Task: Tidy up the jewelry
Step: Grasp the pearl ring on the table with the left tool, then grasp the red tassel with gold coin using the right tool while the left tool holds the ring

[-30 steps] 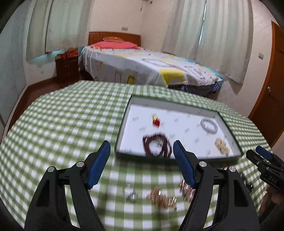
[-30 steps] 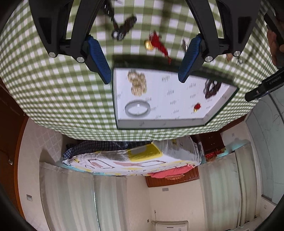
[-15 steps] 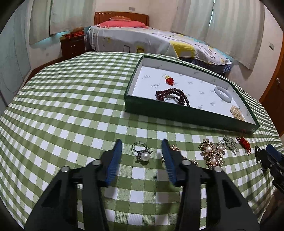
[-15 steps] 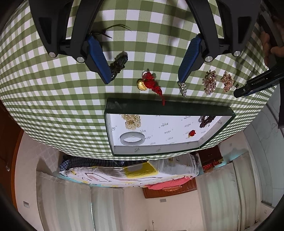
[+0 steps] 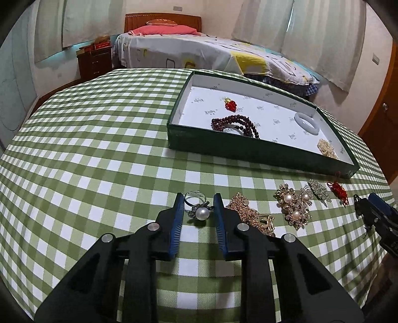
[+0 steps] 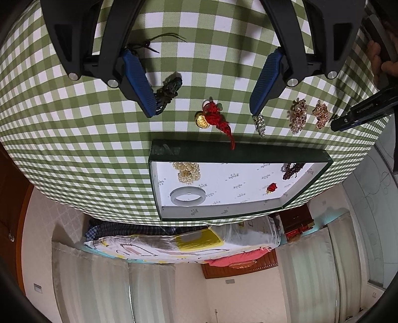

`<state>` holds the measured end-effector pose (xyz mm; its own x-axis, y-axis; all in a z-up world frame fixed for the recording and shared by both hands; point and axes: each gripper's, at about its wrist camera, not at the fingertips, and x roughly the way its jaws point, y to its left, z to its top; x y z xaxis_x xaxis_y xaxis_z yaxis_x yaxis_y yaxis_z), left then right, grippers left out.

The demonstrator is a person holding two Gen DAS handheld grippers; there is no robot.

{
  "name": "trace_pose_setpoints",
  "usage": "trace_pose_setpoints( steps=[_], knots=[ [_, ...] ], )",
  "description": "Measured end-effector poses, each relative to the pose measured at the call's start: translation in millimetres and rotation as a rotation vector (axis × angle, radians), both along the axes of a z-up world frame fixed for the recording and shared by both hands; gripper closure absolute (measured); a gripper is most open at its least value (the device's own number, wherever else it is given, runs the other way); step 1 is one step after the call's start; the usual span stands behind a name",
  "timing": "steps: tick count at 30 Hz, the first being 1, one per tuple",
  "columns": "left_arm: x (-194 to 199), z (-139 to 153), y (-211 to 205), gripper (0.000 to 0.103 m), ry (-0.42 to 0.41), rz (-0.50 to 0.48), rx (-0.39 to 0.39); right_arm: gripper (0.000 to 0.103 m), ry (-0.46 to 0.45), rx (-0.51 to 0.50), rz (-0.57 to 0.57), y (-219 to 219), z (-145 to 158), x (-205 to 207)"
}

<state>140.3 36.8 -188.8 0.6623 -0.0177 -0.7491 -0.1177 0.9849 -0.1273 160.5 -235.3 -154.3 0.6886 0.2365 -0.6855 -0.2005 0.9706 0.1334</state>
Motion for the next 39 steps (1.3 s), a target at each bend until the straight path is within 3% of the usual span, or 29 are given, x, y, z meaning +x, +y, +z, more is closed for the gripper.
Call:
trace_pose_setpoints(
  steps=[2,7,20,26,28,39],
  knots=[
    [-2,3,3,0.079,-0.007,0.003,-0.002,0.029,0.003,-0.002,0.006,2,0,2],
    [-7,10,8,0.079,-0.022,0.011,0.003,0.047,0.02,-0.019,0.023,10,-3,10],
    [-5,10,10,0.079,-0.021,0.009,-0.007,0.056,0.056,-0.111,0.114,37,-7,38],
    [-4,12,8,0.079,-0.027,0.004,-0.007,0.074,0.087,-0.143,0.117,35,-12,39],
    [-4,12,8,0.079,-0.027,0.003,-0.009,0.09,0.087,-0.146,0.116,32,-12,38],
    [-7,19,2,0.079,-0.045,-0.014,-0.012,0.094,0.046,-0.051,0.095,16,2,22]
  ],
)
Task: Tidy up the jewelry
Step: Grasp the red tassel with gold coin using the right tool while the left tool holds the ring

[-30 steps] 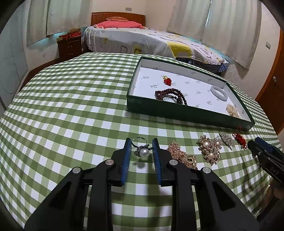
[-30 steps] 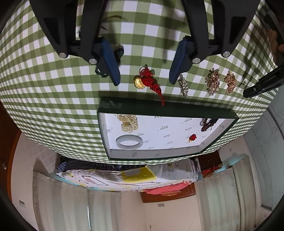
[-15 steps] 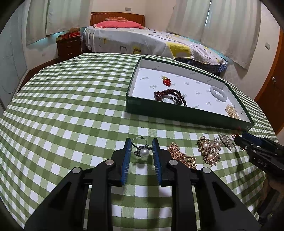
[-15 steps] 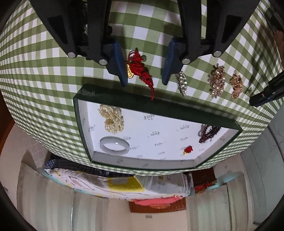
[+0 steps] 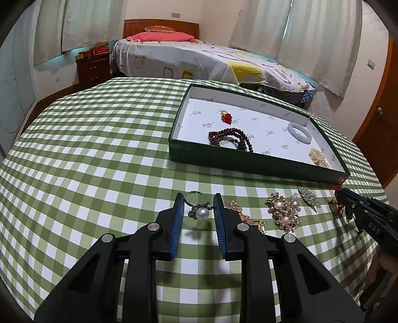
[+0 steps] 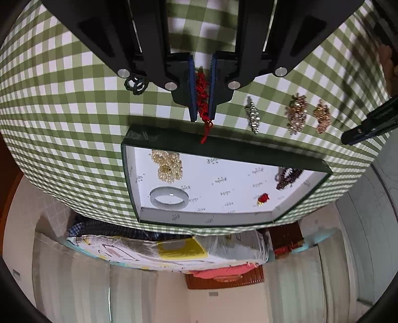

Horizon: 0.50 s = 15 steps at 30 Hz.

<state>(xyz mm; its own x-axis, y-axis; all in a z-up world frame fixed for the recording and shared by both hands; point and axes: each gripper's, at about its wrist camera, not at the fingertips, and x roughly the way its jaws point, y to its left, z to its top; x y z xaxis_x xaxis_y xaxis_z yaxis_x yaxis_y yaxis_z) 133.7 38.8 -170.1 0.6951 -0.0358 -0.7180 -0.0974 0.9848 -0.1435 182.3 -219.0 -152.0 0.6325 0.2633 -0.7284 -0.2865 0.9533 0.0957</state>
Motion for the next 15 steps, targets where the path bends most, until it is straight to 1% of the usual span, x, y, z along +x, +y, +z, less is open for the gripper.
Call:
trace_pose_setpoints(
  steps=[7,15],
  knots=[
    [-3,12,-5,0.079,-0.028,-0.018,-0.008,0.094,-0.037,0.076,-0.016,-9,20,-10],
    [1,36,-19,0.079,-0.077,-0.066,-0.027,0.094,-0.092,0.133,-0.014,-9,46,-5]
  ],
)
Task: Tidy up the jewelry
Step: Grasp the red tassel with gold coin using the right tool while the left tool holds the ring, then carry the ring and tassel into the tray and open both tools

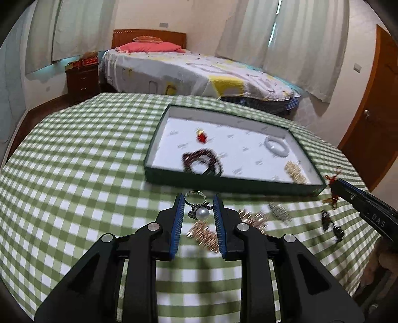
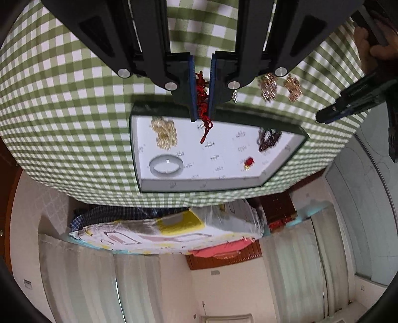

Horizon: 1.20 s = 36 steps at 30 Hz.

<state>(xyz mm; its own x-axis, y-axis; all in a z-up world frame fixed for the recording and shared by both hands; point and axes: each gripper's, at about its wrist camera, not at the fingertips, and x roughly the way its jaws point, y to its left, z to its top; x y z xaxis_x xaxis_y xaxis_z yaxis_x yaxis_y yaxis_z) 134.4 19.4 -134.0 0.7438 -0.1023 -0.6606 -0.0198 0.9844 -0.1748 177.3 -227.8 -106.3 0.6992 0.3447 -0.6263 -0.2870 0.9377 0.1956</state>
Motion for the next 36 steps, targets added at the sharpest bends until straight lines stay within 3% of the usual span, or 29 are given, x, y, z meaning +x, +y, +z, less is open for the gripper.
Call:
trace_pose_setpoints(
  steps=[10,19,27,36],
  knots=[
    [40,36,-25,0.079,-0.089,-0.064,-0.011,0.094,-0.074,0.032,0.011,12,26,28],
    [91,46,-38,0.079,-0.123,-0.077,0.006,0.094,-0.112,0.044,0.011,23,36,65],
    [123,42,-41,0.079,-0.122,-0.074,0.027,0.094,-0.122,0.032,0.008,32,35,97],
    [161,16,-49,0.079,-0.064,-0.075,0.072,0.094,-0.072,0.001,0.014,45,11,128]
  ],
)
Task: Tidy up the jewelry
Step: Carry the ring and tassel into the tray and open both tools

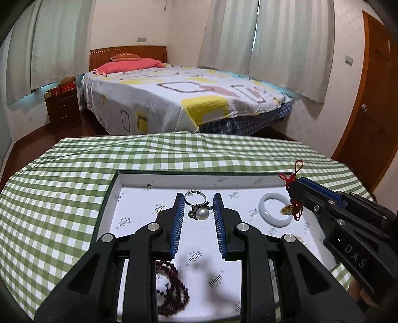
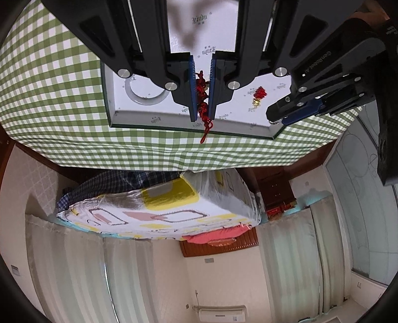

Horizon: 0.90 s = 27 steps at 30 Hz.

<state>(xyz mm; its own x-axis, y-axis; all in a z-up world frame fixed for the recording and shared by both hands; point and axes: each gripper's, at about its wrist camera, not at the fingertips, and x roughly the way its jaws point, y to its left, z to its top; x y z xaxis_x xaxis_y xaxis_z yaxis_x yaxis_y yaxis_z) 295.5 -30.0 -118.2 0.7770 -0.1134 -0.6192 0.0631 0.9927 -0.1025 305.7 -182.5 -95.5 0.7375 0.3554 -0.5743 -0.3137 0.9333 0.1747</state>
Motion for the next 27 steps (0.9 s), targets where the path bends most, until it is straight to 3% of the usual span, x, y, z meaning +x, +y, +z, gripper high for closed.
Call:
trace_pose_setpoints(
  steps=[14,27],
  knots=[
    [47,-37,-10,0.079,0.138,0.019,0.048,0.094,0.127,-0.06,0.005,9,-43,36],
    [61,-51,-11,0.079,0.205,0.028,0.072,0.094,0.192,-0.101,0.001,15,-52,46]
  ],
)
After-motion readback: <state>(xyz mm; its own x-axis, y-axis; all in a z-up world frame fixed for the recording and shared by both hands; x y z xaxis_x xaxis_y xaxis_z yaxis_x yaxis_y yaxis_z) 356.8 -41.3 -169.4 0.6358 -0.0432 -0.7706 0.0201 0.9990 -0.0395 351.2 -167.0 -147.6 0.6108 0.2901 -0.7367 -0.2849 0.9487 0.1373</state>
